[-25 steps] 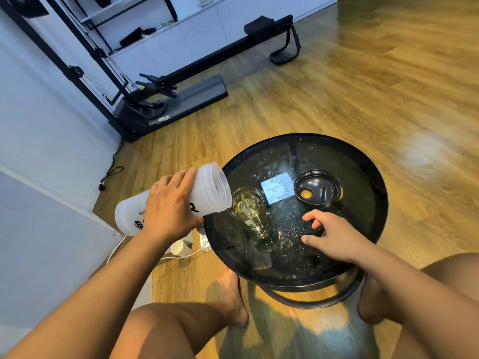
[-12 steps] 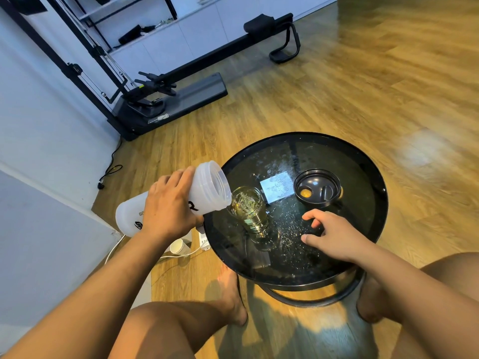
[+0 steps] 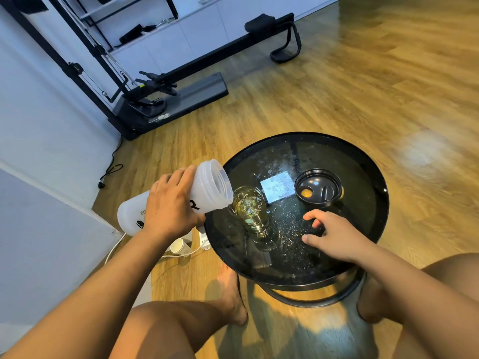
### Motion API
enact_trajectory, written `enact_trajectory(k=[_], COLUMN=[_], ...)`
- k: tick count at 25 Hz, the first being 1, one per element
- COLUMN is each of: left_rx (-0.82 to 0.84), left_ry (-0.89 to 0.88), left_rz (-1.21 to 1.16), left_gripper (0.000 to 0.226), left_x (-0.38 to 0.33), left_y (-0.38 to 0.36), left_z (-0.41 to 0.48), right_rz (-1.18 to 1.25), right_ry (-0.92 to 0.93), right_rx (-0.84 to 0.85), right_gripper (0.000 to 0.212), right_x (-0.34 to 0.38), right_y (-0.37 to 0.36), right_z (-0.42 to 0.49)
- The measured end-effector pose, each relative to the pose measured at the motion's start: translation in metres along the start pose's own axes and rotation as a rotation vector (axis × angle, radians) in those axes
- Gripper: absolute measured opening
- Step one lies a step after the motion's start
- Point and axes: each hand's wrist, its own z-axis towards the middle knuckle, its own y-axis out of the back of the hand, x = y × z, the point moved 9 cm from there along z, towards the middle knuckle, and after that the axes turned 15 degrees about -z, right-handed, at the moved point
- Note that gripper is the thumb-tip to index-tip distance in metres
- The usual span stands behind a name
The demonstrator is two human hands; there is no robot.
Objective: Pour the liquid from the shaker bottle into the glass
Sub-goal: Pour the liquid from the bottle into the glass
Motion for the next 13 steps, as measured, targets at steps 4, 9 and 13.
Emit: enact_trajectory(k=[4,9,13], left_rx=[-0.004,0.003,0.001], left_ry=[0.001,-0.043,-0.042], left_rz=[-0.004,0.031,0.022], left_gripper=[0.109,0.106,0.106], left_x=[0.001,-0.0025,-0.0025], left_y=[0.0002,0.0001,0.0004], left_z=[0.0001,-0.0004,0.0007], right_rz=[-0.002,-0.005,-0.001], right_ry=[0.005,0.009,0.002], right_rx=[-0.002,-0.004,0.005], right_gripper=[0.045,0.045,0.045], right_x=[0.0001,0.0005,0.0008], right_y=[-0.0002,-0.0001,-0.0004], right_z=[0.0007,0.0002,0.0001])
